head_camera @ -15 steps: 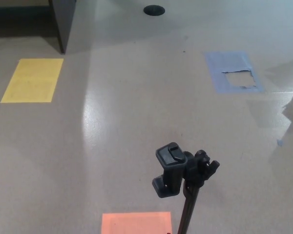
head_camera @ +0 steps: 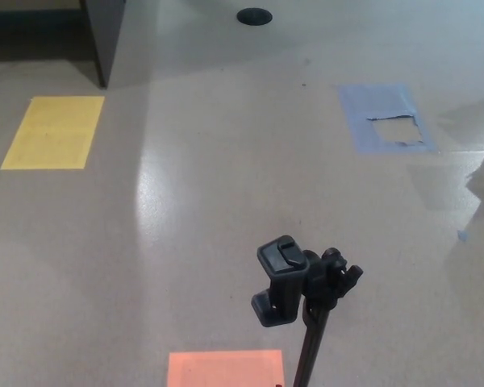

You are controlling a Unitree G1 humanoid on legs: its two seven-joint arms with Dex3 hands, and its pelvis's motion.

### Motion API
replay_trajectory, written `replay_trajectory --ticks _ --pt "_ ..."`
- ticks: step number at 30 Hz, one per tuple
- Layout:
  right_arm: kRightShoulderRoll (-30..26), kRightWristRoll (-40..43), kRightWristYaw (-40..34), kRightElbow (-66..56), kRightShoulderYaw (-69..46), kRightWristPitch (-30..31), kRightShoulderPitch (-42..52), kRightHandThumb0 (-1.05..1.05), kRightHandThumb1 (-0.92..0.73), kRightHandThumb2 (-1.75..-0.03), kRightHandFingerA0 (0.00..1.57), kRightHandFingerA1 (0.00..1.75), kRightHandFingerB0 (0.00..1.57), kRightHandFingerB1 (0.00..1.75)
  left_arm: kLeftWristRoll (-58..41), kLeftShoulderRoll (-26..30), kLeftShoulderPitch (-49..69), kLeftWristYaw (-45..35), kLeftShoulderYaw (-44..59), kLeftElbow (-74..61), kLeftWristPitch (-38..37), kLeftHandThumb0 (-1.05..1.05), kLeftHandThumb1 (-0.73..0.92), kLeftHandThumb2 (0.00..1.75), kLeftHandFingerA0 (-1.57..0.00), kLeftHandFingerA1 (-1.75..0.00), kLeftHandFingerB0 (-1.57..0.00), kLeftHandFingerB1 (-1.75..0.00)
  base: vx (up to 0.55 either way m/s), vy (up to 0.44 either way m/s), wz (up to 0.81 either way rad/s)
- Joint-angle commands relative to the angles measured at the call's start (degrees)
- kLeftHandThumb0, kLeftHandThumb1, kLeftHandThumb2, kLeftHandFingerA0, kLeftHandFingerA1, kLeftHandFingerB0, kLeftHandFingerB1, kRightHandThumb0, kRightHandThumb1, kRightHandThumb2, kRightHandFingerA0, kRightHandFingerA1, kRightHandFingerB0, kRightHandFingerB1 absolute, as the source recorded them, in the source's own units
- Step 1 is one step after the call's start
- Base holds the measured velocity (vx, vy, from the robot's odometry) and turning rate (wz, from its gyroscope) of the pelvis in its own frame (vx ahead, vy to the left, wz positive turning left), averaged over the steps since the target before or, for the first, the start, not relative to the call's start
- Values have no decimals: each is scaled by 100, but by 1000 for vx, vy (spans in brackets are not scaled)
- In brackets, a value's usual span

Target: A phone stand is kept on the floor and the robot uses both its hands to grab it and uses its left hand to extend the phone stand by pulling it upwards

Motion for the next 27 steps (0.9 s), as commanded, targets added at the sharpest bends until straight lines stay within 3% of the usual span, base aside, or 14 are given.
replay_trajectory --ticks 1,3,4,5,6,7,8,9,19,20,21,22,23,27 --pt "56 -888 -512 -788 689 -1083 -118 -92 -59 -104 0 39 0 40 -695 -186 394 -521 -960 -2303 -1606 -84 53 58 -29 -30 -32 -32 0 0 0" --pt "121 -926 -528 -812 790 -967 -153 -92 -60 -104 0 37 0 41 -652 -297 345 -469 -1185 -2596 -1465 -90 46 65 -30 -33 -33 -34 0 0 0" --pt "218 -961 -626 -743 859 -977 -245 -89 -57 -103 0 37 0 44 -482 -455 252 -363 -1435 -2917 -1201 -90 56 59 -31 -30 -33 -32 0 0 0" --pt "282 -957 -660 -729 899 -959 -256 -86 -53 -100 0 38 0 47 -508 -480 262 -364 -1563 -3090 -1043 -94 47 68 -28 -33 -31 -35 0 0 0" --pt "329 -961 -677 -741 936 -900 -273 -85 -52 -99 0 38 0 47 -538 -464 264 -394 -1651 -3222 -895 -90 56 59 -26 -29 -30 -32 0 0 0" --pt "385 -972 -690 -737 973 -833 -308 -86 -53 -100 0 35 0 48 -556 -418 234 -454 -1722 -3326 -752 -90 46 82 -20 -36 -22 -38 0 0 0" --pt "419 -974 -706 -711 996 -812 -331 -86 -53 -100 0 35 0 48 -565 -383 213 -491 -1759 -3381 -678 -90 46 82 -20 -36 -22 -38 0 0 0" --pt "508 -908 -663 -677 1027 -790 -366 -105 -53 -60 0 0 0 0 -690 -335 166 -602 -1894 -3404 -557 -85 42 77 -18 -35 -21 -38 0 0 0" --pt "509 -1106 -993 -543 1306 -963 -520 -105 -51 -60 0 2 0 2 -498 -298 125 -517 -2113 -3328 -313 -83 41 77 -10 -34 -16 -37 0 0 0" --pt "518 -1024 -898 -590 1300 -948 -523 -105 -40 -85 0 23 0 34 -506 -288 108 -522 -2105 -3330 -281 -84 41 78 -10 -34 -16 -37 0 0 0" --pt "522 -990 -860 -608 1299 -944 -526 -105 -40 -85 0 23 0 34 -510 -285 101 -525 -2102 -3331 -267 -84 41 78 -10 -34 -16 -37 0 0 0" --pt "522 -1014 -884 -593 1299 -922 -556 -105 -48 -62 0 4 0 0 -527 -302 61 -527 -2095 -3286 -258 -86 47 57 -15 -27 -22 -31 0 0 0" --pt "514 -1062 -922 -587 1304 -910 -580 -105 -52 -65 0 13 0 0 -530 -317 40 -522 -2084 -3259 -252 -86 47 57 -15 -27 -21 -31 0 0 0" --pt "501 -1140 -1035 -504 1291 -944 -654 -105 -57 -61 0 17 0 0 -597 -320 37 -517 -2038 -3255 -203 -84 48 57 -14 -26 -19 -31 0 0 0"
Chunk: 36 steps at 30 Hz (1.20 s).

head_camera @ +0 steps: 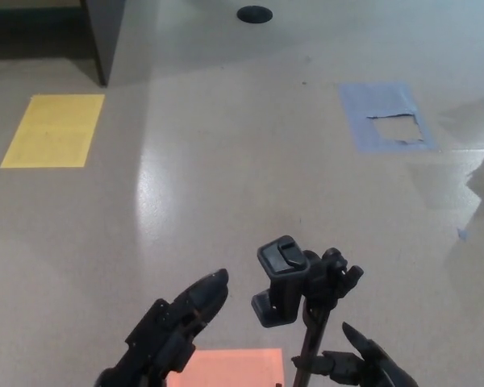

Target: A phone stand is kept on the floor and the robot uses both its hands to grab it and uses its left hand to extend the phone stand by pulling it upwards

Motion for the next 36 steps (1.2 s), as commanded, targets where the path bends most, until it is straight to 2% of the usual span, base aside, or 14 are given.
replay_trajectory --ticks 1,3,4,7,14,15,19,20,24,25,27,28,32,36 --pt "-31 -99 -183 22 -40 -114 -81 -105 -53 -58 0 3 0 7 -195 3 10 -46 61 32 78 -37 7 79 0 -50 0 -47 0 0 0" --pt "-11 -32 -127 -7 -70 -71 -62 -105 -53 -58 0 3 0 7 -232 2 21 -43 86 29 115 -37 7 79 0 -50 0 -47 0 0 0" --pt "-24 10 -119 26 -96 -137 -66 -105 -54 -57 0 0 0 0 -297 37 15 -58 183 96 114 -84 49 56 -11 -25 -14 -29 0 0 0" --pt "-26 80 -132 158 -148 -259 -94 -105 -53 -57 0 0 0 0 -330 0 -25 -15 331 207 117 -68 41 85 -4 -30 -4 -36 0 0 0" --pt "-1 147 -68 116 -241 -169 -24 -105 -51 -54 0 10 0 8 -364 -220 -161 98 682 527 180 -69 43 85 0 -34 -7 -39 0 0 0" --pt "-20 74 -136 100 -226 -166 54 -105 -41 -87 0 36 0 44 -288 -201 -369 193 972 812 267 -66 38 84 -3 -23 -2 -35 0 0 0" --pt "-35 29 -161 85 -229 -178 80 -105 -41 -88 0 36 0 43 -291 -247 -510 155 1130 950 334 -65 38 83 -3 -26 -3 -36 0 0 0" --pt "-38 13 -128 17 -235 -55 123 -105 -52 -57 0 10 0 2 -276 -313 -785 279 1220 992 648 -66 41 83 -1 -29 -4 -38 0 0 0" --pt "-22 13 -86 -11 -230 -12 163 -105 -52 -57 0 12 0 2 -140 -365 -935 323 1306 1031 795 -65 39 84 -3 -32 -3 -37 0 0 0" --pt "-23 12 -99 9 -205 -88 225 -105 -50 -57 0 19 0 7 -143 -431 -1146 377 1304 1093 991 -37 8 79 0 -50 0 -49 0 0 0" --pt "-22 10 -103 15 -195 -120 253 -105 -50 -57 0 19 0 7 -135 -473 -1241 392 1314 1118 1089 -37 8 79 0 -50 0 -49 0 0 0" --pt "-28 -21 -104 29 -161 -146 279 -105 -51 -57 0 15 0 11 -91 -488 -1411 411 1340 1200 1157 -70 44 85 -2 -36 -2 -35 0 0 0" --pt "-16 -101 -156 -27 -146 43 342 -105 -54 -58 0 14 0 3 -11 -525 -1500 424 1306 1093 1296 -66 41 86 -9 -43 0 -37 0 0 0" --pt "-36 -46 -162 -41 -236 149 367 -105 -56 -55 0 23 0 2 53 -565 -1522 416 1198 947 1387 -84 49 56 -10 -30 0 -27 0 0 0"
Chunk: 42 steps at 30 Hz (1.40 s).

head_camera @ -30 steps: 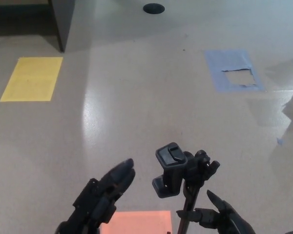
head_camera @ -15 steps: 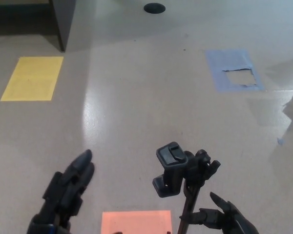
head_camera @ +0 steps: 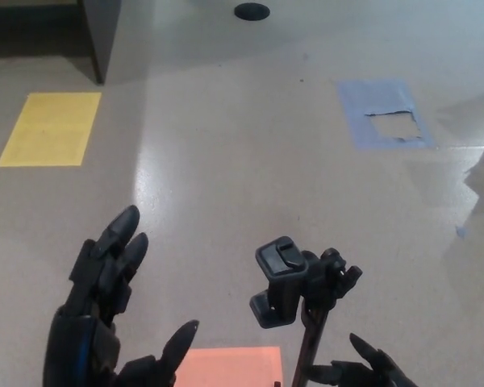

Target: A phone stand is kept on the floor and the robot uses both its hands to grab it and uses its left hand to extend the phone stand by pulling it upwards

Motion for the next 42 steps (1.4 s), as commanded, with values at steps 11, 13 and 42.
replay_trajectory --ticks 11,13,42 --pt "-208 311 196 -195 -561 545 238 -105 -55 -57 0 39 0 0 43 -53 23 7 -143 -331 546 -84 49 59 -9 -28 0 -25 0 0 0" --pt "-195 305 217 -203 -591 555 242 -105 -55 -57 0 39 0 0 43 -55 23 5 -141 -338 557 -84 49 59 -9 -28 0 -25 0 0 0" --pt "-9 492 443 205 -947 1364 -922 -105 -43 -96 0 42 0 31 447 -330 -723 126 -679 -271 1207 -83 45 88 0 0 0 -6 0 0 0"
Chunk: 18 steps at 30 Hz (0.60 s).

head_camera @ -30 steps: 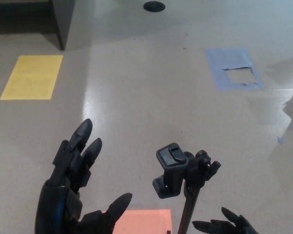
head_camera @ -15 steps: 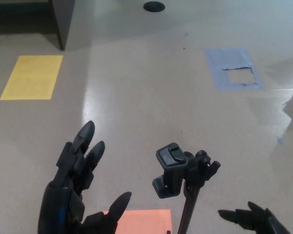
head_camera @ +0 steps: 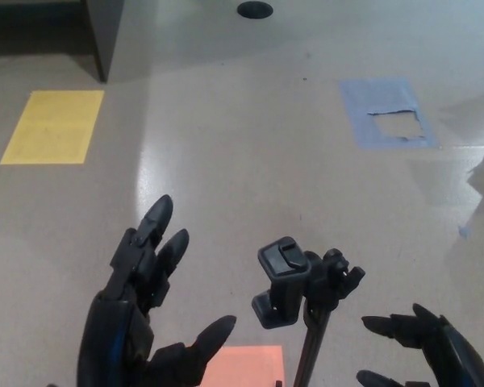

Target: A phone stand is kept on the floor and the robot uses both its hands to grab it and uses its left hand to extend the phone stand by pulling it upwards

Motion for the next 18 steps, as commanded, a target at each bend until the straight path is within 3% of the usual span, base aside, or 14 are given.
replay_trajectory --ticks 1,5,6,9,10,14,15,16,17,18 --pt "164 122 45 110 8 318 -218 -105 -43 -96 0 42 0 31 334 -190 -476 157 -270 -62 553 -83 45 88 0 0 0 -6 0 0 0" --pt "169 124 43 117 9 333 -228 -105 -43 -96 0 42 0 31 348 -191 -492 184 -281 -80 608 -83 45 88 0 0 0 -6 0 0 0" --pt "248 93 -20 253 71 265 -292 -105 -52 -64 0 25 0 0 457 -273 -734 200 -416 -59 767 -86 47 90 0 0 0 -1 0 0 0" --pt "280 86 -61 344 104 220 -336 -105 -52 -64 0 25 0 0 509 -302 -848 229 -485 -63 874 -86 47 90 0 0 0 -1 0 0 0" --pt "316 24 -119 389 159 215 -362 -105 -43 -95 0 37 0 26 418 -320 -1100 66 -597 -26 1137 -95 58 59 0 0 0 0 0 0 0" --pt "358 33 -124 388 204 236 -367 -105 -43 -94 0 36 0 25 220 -297 -1291 -120 -756 -132 1624 -98 58 60 0 0 0 0 0 0 0" --pt "368 6 -126 404 234 274 -380 -105 -52 -65 0 19 0 0 137 -262 -1256 -223 -898 -342 2003 -99 61 59 0 0 0 0 0 0 0" --pt "360 -62 -169 434 275 277 -400 -105 -43 -94 0 36 0 26 55 -263 -1232 -278 -962 -410 2105 -100 61 60 0 0 0 0 0 0 0" --pt "356 -89 -189 447 292 276 -408 -105 -43 -94 0 36 0 26 22 -263 -1224 -294 -984 -435 2142 -100 61 60 0 0 0 0 0 0 0" --pt "356 -130 -242 500 316 266 -443 -105 -54 -66 0 19 0 0 -111 -257 -1223 -399 -1045 -462 2203 -99 51 92 0 0 0 -2 0 0 0"
